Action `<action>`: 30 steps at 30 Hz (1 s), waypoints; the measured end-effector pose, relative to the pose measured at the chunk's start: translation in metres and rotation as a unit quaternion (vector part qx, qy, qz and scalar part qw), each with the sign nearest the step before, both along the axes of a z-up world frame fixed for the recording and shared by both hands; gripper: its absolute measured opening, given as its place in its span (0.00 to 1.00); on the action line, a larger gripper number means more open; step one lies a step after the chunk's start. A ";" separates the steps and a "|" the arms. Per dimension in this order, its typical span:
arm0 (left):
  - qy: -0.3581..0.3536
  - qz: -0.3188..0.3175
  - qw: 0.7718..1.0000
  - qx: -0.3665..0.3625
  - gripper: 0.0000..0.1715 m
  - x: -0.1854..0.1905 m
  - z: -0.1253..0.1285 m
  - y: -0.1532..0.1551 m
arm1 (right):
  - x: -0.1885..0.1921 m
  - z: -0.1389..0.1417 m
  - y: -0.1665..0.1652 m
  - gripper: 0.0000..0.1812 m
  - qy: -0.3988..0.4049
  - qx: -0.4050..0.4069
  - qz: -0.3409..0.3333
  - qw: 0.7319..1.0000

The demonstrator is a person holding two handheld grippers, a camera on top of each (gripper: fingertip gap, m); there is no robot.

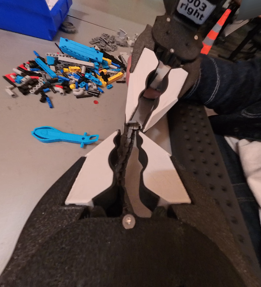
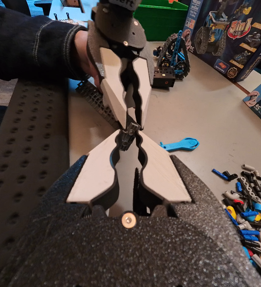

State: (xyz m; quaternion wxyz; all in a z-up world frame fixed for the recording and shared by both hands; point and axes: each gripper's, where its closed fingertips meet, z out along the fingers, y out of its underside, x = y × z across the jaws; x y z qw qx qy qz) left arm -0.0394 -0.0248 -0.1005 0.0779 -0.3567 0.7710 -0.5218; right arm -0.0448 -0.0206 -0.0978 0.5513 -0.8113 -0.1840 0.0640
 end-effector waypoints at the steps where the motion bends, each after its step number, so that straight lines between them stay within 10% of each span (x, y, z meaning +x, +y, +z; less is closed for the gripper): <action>1: 0.008 -0.003 1.000 -0.011 0.10 -0.001 0.000 0.000 | -0.002 0.001 0.000 0.08 -0.003 0.003 0.005 1.000; 6: 0.042 -0.010 0.998 -0.040 0.01 -0.003 -0.002 0.002 | -0.006 -0.006 0.000 0.08 -0.006 -0.008 0.015 1.000; 18: -0.021 0.069 0.984 0.164 0.00 0.015 -0.032 0.017 | 0.012 -0.026 0.011 0.12 0.145 -0.118 -0.109 0.976; 30: -0.039 0.061 0.984 0.163 0.01 0.017 -0.033 0.012 | 0.019 -0.045 0.010 0.04 0.006 -0.142 -0.136 0.980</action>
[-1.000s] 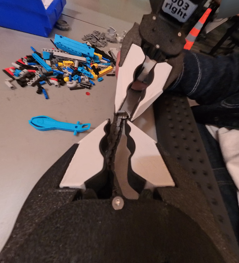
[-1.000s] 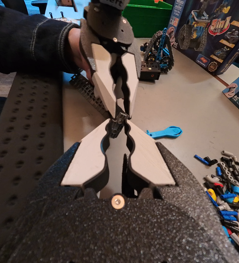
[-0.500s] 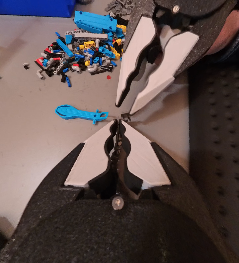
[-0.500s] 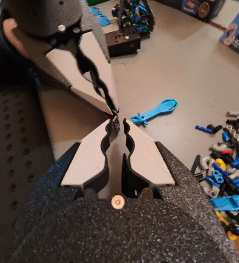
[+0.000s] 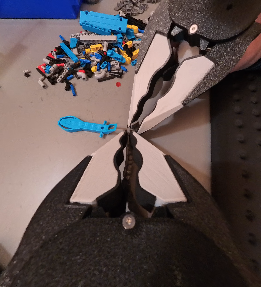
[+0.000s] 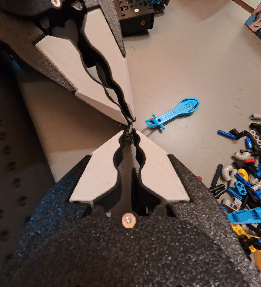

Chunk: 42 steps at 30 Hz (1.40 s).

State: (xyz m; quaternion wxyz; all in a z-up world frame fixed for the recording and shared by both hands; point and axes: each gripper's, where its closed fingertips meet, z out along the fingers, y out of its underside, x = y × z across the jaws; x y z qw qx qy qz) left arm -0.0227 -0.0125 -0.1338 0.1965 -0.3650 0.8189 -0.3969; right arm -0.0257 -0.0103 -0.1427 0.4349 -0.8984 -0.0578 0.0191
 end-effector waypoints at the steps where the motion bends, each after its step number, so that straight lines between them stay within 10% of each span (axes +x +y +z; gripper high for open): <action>1: 0.003 0.000 1.000 -0.005 0.01 0.000 -0.001 -0.001 | 0.000 0.000 0.000 0.04 -0.008 -0.001 0.002 1.000; 12: 0.058 0.033 0.993 -0.095 0.01 0.001 0.000 -0.002 | -0.001 0.000 -0.004 0.04 -0.123 -0.002 0.022 0.992; 21: 0.041 0.035 0.996 -0.073 0.01 0.003 -0.001 0.002 | 0.006 0.015 -0.003 0.05 0.087 0.041 -0.015 0.995; 42: 0.056 0.045 0.992 -0.103 0.00 0.003 0.000 -0.003 | -0.001 0.007 -0.006 0.01 -0.004 0.024 0.017 1.000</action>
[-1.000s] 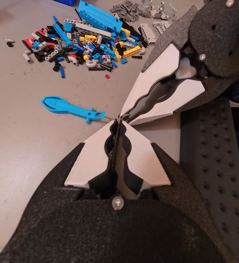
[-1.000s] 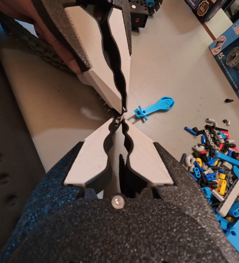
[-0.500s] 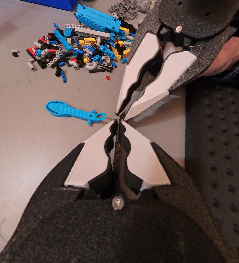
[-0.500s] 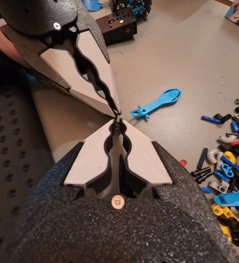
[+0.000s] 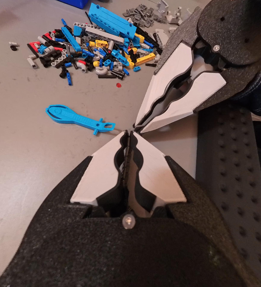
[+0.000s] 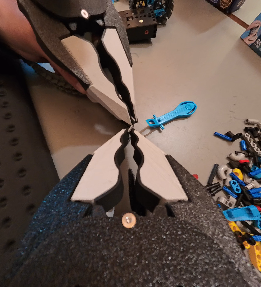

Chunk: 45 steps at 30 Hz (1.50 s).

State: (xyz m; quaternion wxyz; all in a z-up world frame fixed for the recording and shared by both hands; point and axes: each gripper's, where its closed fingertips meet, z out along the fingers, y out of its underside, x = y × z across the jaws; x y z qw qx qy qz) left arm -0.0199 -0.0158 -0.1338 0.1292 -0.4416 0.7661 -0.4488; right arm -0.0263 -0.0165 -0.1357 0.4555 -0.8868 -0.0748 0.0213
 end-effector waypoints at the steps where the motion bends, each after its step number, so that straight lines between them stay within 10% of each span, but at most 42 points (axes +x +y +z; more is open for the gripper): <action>1: 0.000 0.004 1.000 -0.001 0.00 0.001 0.000 0.001 | -0.001 0.000 0.000 0.01 0.013 0.001 0.004 1.000; 3: -0.025 0.046 0.998 0.041 0.00 0.014 -0.001 0.017 | -0.036 0.005 0.003 0.00 0.139 -0.005 0.071 0.988; 5: -0.034 0.012 0.998 0.053 0.00 0.011 -0.001 0.009 | -0.005 0.000 0.011 0.00 0.030 -0.012 -0.012 0.999; 13: -0.025 -0.010 0.998 0.049 0.00 0.003 -0.001 0.017 | 0.005 0.015 -0.004 0.00 0.150 0.023 -0.014 0.988; 17: -0.022 -0.042 0.998 0.034 0.00 -0.003 -0.001 0.012 | 0.093 0.015 -0.050 0.01 0.045 -0.010 -0.143 0.989; 23: -0.046 -0.063 0.995 0.066 0.01 -0.004 -0.003 0.006 | 0.242 0.029 -0.185 0.01 -0.010 -0.061 -0.396 0.916; 32: -0.018 -0.064 0.997 0.041 0.11 -0.011 0.001 0.014 | 0.271 0.031 -0.214 0.06 0.024 -0.032 -0.419 0.907; 35: -0.006 -0.079 0.996 0.036 0.11 -0.018 0.004 0.018 | 0.237 0.052 -0.186 0.08 0.048 0.009 -0.372 0.927; 38: -0.005 -0.089 0.995 0.036 0.10 -0.022 0.006 0.019 | 0.132 0.065 -0.109 0.12 0.095 0.052 -0.170 0.979; 45: -0.016 -0.098 0.994 0.052 0.03 -0.021 0.000 0.015 | -0.008 0.017 -0.004 0.13 0.073 -0.001 0.056 0.996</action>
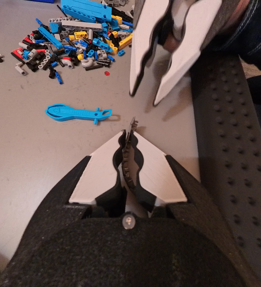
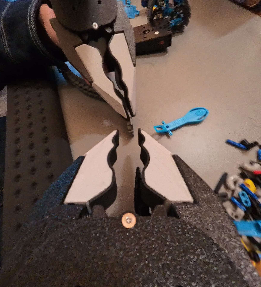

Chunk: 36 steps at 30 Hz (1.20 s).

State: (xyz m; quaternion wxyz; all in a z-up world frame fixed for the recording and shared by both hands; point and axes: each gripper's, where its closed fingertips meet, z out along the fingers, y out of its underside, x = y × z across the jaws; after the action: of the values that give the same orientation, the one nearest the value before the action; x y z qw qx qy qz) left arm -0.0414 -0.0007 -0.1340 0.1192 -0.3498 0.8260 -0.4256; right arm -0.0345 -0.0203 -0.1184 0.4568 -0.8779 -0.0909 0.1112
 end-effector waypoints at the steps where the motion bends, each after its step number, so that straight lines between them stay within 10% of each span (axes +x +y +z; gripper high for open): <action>1: 0.001 0.002 1.000 -0.004 0.02 0.001 0.000 0.000 | -0.002 -0.004 0.006 0.12 -0.004 -0.006 0.007 1.000; 21: -0.010 0.016 1.000 -0.010 0.01 0.008 -0.001 -0.003 | 0.003 -0.018 0.021 0.00 -0.038 -0.033 0.008 0.999; 27: 0.026 0.054 0.997 -0.056 0.01 0.013 -0.001 -0.003 | 0.003 -0.017 0.016 0.01 -0.172 -0.017 0.008 0.985; 36: 0.021 0.093 0.994 -0.055 0.01 0.020 -0.001 -0.014 | 0.008 -0.016 0.006 0.00 -0.030 0.008 0.012 0.999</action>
State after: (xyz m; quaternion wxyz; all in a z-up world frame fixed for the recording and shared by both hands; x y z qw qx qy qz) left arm -0.0217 -0.0146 -0.1352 0.1216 -0.4402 0.7674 -0.4501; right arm -0.0262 -0.0148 -0.1345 0.4593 -0.8761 -0.1160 0.0900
